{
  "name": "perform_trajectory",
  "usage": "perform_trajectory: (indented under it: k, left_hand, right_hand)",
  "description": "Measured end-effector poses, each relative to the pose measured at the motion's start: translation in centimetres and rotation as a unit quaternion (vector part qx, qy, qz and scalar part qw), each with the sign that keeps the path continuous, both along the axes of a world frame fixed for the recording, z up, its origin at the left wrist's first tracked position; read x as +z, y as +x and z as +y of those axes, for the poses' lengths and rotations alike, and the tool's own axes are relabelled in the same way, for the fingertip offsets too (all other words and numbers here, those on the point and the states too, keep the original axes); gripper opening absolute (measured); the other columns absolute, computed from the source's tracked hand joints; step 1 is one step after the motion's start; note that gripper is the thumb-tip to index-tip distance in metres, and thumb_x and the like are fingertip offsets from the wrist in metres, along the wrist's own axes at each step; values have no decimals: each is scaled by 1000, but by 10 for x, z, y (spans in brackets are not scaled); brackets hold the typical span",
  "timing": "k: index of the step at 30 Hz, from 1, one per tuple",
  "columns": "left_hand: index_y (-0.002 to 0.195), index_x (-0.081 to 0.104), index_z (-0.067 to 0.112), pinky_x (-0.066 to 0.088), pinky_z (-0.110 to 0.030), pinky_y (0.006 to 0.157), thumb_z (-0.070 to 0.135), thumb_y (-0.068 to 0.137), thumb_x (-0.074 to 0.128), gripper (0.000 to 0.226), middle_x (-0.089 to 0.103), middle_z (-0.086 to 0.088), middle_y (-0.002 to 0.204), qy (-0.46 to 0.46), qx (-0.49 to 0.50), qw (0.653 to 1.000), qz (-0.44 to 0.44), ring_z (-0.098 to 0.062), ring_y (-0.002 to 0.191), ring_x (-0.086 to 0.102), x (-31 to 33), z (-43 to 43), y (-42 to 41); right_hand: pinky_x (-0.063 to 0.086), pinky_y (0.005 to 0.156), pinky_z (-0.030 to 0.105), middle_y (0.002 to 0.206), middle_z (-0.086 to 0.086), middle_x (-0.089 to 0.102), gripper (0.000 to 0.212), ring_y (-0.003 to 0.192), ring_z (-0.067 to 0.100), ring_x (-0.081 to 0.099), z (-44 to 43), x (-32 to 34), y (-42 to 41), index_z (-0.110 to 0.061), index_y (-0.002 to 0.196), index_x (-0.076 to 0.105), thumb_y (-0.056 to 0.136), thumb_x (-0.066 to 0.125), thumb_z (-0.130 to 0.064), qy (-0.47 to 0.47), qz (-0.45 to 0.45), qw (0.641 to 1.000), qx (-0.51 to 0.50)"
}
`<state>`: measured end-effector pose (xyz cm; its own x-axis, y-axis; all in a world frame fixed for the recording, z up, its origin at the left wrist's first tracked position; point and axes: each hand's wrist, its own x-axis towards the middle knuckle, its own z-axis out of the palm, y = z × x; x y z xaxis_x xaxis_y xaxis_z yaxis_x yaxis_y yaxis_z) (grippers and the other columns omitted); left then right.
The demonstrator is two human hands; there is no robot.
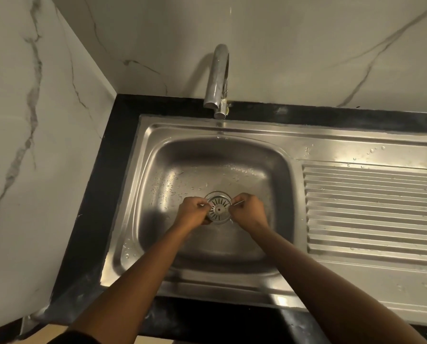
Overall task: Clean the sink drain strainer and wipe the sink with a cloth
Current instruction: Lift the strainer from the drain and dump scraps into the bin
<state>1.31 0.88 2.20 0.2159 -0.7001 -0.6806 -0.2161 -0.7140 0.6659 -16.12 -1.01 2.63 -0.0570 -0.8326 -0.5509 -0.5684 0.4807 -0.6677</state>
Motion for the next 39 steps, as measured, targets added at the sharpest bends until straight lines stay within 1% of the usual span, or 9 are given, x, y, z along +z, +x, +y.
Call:
perform_trajectory:
  k: [7, 11, 15, 18, 22, 25, 32, 35, 39]
  left_hand:
    - [106, 80, 1, 66, -51, 81, 13, 94, 75, 17, 80, -20, 98, -87, 29, 996, 14, -37, 92, 79, 52, 0, -12]
    - [99, 81, 4, 67, -47, 80, 21, 91, 80, 19, 81, -19, 94, -105, 8, 994, 22, -35, 87, 80, 72, -9, -23]
    - [89, 82, 8, 64, -47, 81, 41, 88, 81, 33, 82, -14, 85, -117, -1, 992, 53, -37, 86, 80, 90, -24, -38]
    - [92, 81, 7, 64, -40, 72, 37, 89, 80, 31, 82, -16, 85, -102, 10, 990, 97, -33, 78, 79, 99, -37, -52]
    - [92, 82, 10, 61, -31, 61, 25, 88, 81, 16, 82, -12, 83, -84, 4, 990, 114, -22, 70, 78, 102, -46, -63]
    - [92, 82, 10, 58, -26, 54, 19, 90, 79, 9, 82, -9, 79, -88, 21, 988, 123, -19, 65, 78, 99, -46, -62]
    - [100, 79, 2, 67, -38, 73, 17, 93, 77, 16, 82, -17, 94, -77, 53, 993, 73, -29, 83, 81, 77, -36, -45]
    - [98, 80, 1, 66, -47, 86, 17, 93, 77, 16, 81, -19, 98, -71, 47, 996, 28, -34, 93, 79, 66, -29, -41]
    - [97, 82, 7, 64, -36, 82, 16, 90, 80, 11, 82, -13, 100, -87, 32, 996, -10, -23, 87, 78, 62, -21, -37]
  right_hand:
    - [45, 55, 8, 69, -10, 74, 15, 62, -4, 68, 5, 38, -20, -28, 82, 73, 81, 76, -13, -89, -41, 995, 19]
    - [48, 59, 6, 66, -23, 72, 19, 64, -6, 69, -2, 62, -40, -31, 81, 75, 83, 77, -12, -145, -58, 988, 21]
    - [52, 66, 9, 74, -24, 75, 20, 72, -6, 72, -15, 80, -64, -32, 84, 78, 87, 77, -12, -181, -57, 981, 38]
    - [51, 67, 5, 72, -35, 71, 22, 75, -9, 71, -22, 90, -77, -35, 85, 78, 89, 77, -13, -199, -55, 977, 62]
    - [59, 75, 18, 81, -23, 77, 20, 79, -2, 74, -28, 96, -90, -34, 87, 81, 91, 77, -14, -201, -50, 974, 97]
    - [58, 78, 19, 88, -14, 80, 12, 82, -1, 75, -31, 94, -98, -24, 96, 84, 91, 78, -15, -204, -53, 974, 85]
    - [52, 70, 11, 82, -18, 77, 12, 76, -7, 72, -36, 86, -112, -24, 96, 83, 88, 80, -15, -195, -47, 979, 41]
    - [50, 69, 12, 85, -12, 79, 13, 74, -7, 71, -34, 81, -112, -21, 97, 83, 88, 78, -13, -182, -49, 982, 36]
    - [51, 67, 14, 83, -10, 77, 14, 70, -6, 70, -31, 79, -108, -19, 99, 83, 90, 78, -10, -174, -62, 982, 35]
